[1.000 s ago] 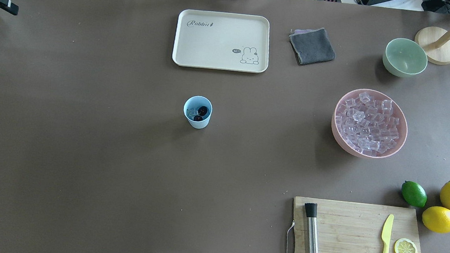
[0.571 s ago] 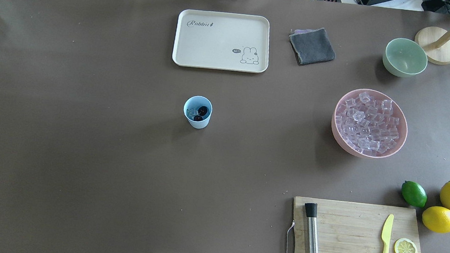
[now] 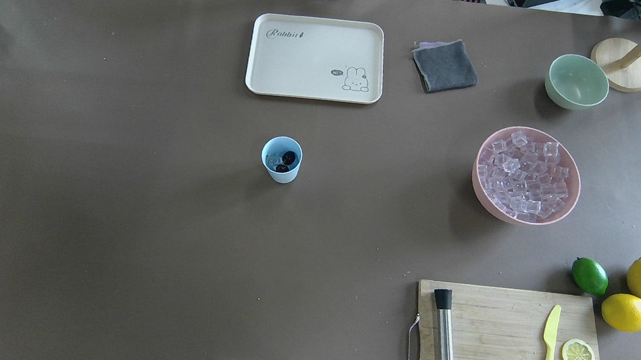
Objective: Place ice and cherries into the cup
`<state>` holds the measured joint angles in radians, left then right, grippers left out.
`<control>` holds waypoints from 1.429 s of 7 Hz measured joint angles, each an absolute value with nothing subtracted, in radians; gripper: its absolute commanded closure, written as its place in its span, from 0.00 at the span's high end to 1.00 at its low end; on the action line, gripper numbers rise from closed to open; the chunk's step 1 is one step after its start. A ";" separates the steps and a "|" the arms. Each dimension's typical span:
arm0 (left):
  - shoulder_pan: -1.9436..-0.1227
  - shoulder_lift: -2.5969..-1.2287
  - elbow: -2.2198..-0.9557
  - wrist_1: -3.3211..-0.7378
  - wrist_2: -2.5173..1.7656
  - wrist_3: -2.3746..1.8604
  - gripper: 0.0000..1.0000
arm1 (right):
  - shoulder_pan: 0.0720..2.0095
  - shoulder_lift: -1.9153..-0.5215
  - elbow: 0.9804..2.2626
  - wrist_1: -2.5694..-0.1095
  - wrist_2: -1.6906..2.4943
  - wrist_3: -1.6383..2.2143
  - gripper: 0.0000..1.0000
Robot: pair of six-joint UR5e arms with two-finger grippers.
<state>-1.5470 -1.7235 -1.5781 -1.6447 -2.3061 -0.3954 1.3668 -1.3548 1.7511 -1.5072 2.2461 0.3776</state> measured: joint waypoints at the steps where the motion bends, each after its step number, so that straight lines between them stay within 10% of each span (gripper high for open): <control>1: -1.547 -1.718 -1.566 -1.646 -2.298 -0.396 0.98 | 1.367 -1.355 1.752 -1.506 2.246 0.377 1.00; 10: -1.546 -1.709 -1.563 -1.639 -2.295 -0.436 0.98 | 1.370 -1.389 1.746 -1.508 2.196 0.306 1.00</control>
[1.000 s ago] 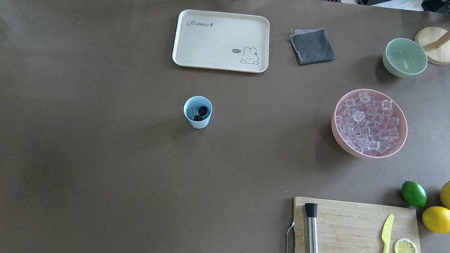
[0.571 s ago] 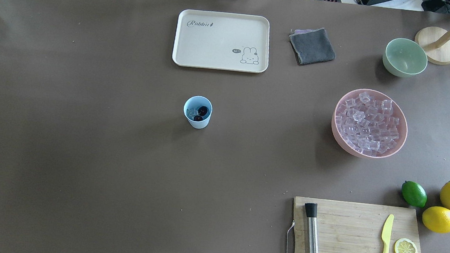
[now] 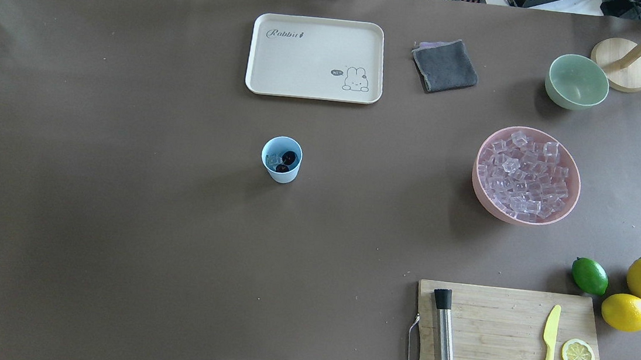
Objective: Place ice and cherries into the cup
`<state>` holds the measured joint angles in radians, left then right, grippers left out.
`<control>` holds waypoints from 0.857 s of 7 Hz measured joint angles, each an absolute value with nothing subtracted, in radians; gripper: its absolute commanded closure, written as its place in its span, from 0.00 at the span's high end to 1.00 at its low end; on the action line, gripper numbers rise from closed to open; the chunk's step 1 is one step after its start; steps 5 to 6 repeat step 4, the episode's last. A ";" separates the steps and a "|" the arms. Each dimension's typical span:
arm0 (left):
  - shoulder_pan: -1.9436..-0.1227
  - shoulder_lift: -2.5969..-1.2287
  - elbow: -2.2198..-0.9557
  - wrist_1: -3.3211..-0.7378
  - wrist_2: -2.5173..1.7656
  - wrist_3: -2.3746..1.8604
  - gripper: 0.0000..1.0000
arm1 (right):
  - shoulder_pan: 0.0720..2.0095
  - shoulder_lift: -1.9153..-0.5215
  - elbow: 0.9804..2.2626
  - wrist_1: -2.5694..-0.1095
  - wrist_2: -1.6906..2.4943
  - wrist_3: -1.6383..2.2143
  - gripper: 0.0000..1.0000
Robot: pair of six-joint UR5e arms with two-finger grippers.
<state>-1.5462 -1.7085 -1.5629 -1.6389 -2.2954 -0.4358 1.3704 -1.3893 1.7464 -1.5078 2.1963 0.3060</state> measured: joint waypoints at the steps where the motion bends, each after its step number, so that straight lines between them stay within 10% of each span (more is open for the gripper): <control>1: -1.548 -1.708 -1.568 -1.639 -2.309 -0.434 0.98 | 1.370 -1.387 1.740 -1.504 2.197 0.306 1.00; 6: -1.575 -1.707 -1.596 -1.646 -2.361 -0.429 0.98 | 1.370 -1.381 1.742 -1.498 2.194 0.307 1.00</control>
